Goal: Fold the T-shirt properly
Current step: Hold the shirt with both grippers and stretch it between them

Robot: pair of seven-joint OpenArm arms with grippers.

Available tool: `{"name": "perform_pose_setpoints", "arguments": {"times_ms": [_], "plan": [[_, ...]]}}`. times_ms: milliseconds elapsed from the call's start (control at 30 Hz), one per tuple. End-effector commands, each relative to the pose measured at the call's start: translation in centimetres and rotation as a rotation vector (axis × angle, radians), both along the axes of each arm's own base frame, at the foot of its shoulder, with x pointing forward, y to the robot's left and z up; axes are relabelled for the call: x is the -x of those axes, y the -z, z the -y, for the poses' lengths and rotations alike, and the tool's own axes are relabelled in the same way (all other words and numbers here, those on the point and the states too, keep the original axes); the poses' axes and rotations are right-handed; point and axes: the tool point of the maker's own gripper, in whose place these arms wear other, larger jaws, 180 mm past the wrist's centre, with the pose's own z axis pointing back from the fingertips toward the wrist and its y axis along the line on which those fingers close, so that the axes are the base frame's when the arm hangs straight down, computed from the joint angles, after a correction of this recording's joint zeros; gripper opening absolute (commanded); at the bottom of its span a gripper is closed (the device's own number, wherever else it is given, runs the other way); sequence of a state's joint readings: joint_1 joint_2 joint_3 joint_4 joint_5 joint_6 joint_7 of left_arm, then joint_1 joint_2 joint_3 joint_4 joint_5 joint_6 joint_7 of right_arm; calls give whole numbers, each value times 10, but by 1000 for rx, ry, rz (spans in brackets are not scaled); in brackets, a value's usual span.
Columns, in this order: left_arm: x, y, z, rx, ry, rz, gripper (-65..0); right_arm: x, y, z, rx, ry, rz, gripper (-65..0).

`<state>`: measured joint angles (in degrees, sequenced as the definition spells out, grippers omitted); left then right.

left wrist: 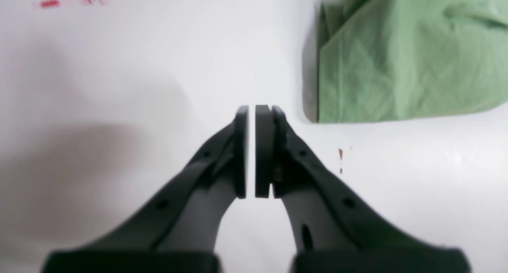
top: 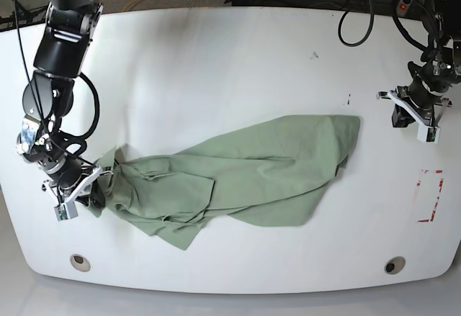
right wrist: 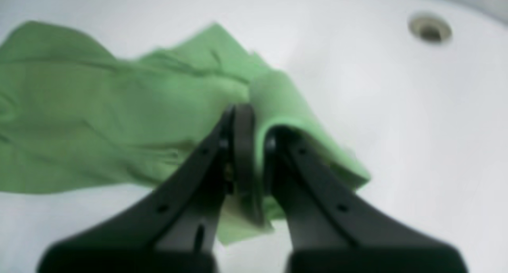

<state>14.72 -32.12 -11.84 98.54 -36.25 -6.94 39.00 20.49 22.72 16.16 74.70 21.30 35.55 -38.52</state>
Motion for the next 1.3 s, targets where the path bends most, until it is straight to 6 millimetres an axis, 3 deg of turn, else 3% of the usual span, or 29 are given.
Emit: {"name": "perform_pose_setpoints", "arguments": {"times_ms": [0,267,367,433,533,667,733,1033,1267], "plan": [[-6,-14,-3,-17,11,46,-637,-4,-26,-2,-28,2,92,-650],[-4,-10,3,10,4,43,-607,39,9,20,-27,71,27,-650],[-4,-7,9,31,0,43,-472,54,21,22,-20,77,-2,-650],[-3,-2,19,77,-17,50,-321,62,26,21,-9,72,-14,-650],[-2,4,29,116,-28,49,-147,69,29,19,1,65,-22,-650],[-7,8,46,179,-47,67,-38,72,31,9,-25,58,-20,-650],[-18,6,53,209,-54,84,-29,71,30,7,-42,56,-14,-650],[-53,33,75,268,-36,19,-31,70,31,-3,-94,52,-6,-650],[-67,53,88,272,-6,-46,-31,68,30,-7,-104,55,1,-650]]}}
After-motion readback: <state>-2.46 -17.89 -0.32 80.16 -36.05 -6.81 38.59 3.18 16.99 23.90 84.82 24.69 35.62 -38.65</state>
